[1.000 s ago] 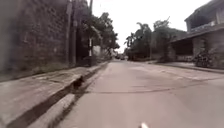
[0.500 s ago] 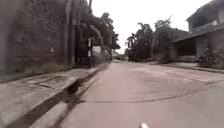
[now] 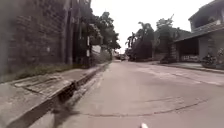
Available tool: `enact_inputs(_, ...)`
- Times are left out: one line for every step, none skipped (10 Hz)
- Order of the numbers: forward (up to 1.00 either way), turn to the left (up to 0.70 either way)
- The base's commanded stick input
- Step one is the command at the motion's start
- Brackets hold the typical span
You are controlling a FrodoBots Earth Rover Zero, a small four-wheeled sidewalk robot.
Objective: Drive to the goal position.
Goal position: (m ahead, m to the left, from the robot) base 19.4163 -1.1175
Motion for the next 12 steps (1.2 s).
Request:
enact_inputs(0.7, 0.0)
enact_inputs(0.7, 0.0)
enact_inputs(0.7, 0.0)
enact_inputs(0.7, 0.0)
enact_inputs(0.7, 0.0)
enact_inputs(0.7, 0.0)
enact_inputs(0.7, 0.0)
enact_inputs(0.7, 0.0)
enact_inputs(0.7, 0.0)
enact_inputs(0.7, 0.0)
enact_inputs(0.7, 0.0)
enact_inputs(0.7, 0.0)
